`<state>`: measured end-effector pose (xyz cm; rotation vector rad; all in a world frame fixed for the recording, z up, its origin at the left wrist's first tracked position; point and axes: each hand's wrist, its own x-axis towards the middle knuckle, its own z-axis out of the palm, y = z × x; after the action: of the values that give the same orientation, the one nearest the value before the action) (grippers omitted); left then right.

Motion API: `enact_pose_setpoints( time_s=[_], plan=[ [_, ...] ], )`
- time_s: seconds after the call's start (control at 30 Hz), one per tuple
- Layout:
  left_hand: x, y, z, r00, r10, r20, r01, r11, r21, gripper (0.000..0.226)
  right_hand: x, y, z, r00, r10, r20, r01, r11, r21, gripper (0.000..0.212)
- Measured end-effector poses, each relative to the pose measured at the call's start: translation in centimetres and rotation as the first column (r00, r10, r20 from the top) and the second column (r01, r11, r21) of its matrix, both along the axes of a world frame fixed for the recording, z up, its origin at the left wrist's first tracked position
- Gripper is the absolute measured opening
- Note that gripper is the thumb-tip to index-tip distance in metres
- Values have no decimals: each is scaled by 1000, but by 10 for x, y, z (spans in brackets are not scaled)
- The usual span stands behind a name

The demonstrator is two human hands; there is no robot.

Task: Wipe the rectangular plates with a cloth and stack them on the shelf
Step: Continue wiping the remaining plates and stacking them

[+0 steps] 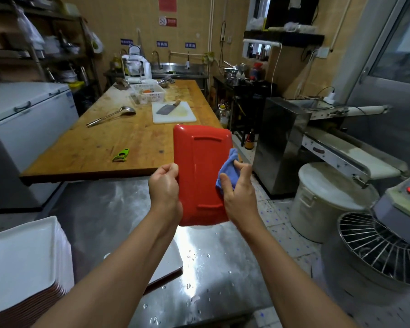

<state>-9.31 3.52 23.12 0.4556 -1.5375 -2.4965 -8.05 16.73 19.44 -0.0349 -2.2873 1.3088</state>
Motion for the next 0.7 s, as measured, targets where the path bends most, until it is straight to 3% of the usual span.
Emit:
enact_pose_setpoints(
  time_s=[0.1,0.2,0.33,0.4,0.47,0.57,0.63,0.7],
  plan=[
    [-10,-4,7,998,70,1,-70,995,78,26,15,-5,-10,999,33,-9,-34,998,-59,27],
    [-16,-3,5,996,71,57,-82,972,221,20,20,-3,-9,996,87,-32,-93,945,-314,25],
    [-16,-2,-8,996,-11,88,-16,952,307,12,11,9,2,989,145,-17,-110,658,-745,27],
    [-15,-8,-12,992,-108,63,92,972,218,13,8,16,5,983,180,-24,-120,545,-830,28],
    [-14,-19,-11,970,-226,83,221,973,67,13,6,24,6,975,220,-26,-137,508,-850,29],
    [-22,-42,-4,978,-187,92,206,937,-282,29,5,38,15,952,307,0,-183,568,-802,27],
    [-28,-56,7,989,-146,5,124,828,-546,49,3,46,23,923,383,35,-229,621,-749,28],
    [-31,-66,20,975,-221,-23,149,724,-673,62,1,51,32,883,464,70,-288,654,-699,31]
  ],
)
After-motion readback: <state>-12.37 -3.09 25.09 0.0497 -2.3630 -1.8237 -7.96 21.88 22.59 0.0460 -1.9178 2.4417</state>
